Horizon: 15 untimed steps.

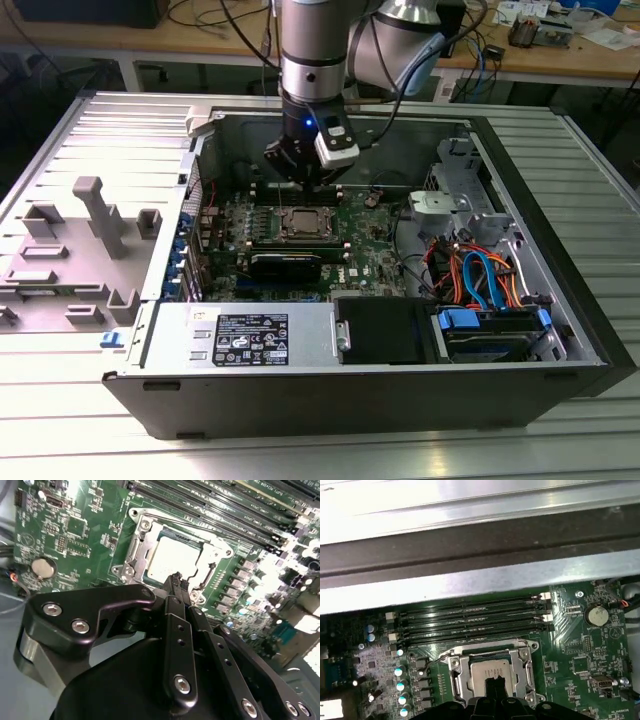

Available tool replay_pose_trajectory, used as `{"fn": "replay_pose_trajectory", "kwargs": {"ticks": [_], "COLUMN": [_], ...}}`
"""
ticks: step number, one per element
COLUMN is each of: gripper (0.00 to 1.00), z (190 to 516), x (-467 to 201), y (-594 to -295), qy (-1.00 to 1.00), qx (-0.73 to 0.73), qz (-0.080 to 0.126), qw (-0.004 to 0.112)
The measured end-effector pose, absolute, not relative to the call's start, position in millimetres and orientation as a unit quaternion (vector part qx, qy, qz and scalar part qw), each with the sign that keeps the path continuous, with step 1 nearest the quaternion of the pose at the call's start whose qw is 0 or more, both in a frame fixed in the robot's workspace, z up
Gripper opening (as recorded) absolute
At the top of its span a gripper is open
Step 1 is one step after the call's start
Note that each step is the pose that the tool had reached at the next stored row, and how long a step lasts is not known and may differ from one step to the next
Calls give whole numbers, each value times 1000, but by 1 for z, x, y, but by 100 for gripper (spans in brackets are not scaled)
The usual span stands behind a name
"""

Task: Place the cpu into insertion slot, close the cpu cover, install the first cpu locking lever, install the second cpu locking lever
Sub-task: 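Install the first cpu locking lever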

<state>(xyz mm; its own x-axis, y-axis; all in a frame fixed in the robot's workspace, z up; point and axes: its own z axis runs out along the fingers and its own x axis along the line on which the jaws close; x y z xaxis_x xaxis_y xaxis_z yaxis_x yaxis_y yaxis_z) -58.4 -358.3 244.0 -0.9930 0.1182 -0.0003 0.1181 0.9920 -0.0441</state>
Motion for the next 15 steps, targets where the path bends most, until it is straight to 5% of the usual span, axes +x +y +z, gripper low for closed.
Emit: {"fn": "replay_pose_trajectory", "kwargs": {"ticks": [15], "gripper": [11], "z": [261], "x": [-61], "y": [-358], "qy": [-1000], "qx": [-6], "qz": [21], "qw": [3]}}
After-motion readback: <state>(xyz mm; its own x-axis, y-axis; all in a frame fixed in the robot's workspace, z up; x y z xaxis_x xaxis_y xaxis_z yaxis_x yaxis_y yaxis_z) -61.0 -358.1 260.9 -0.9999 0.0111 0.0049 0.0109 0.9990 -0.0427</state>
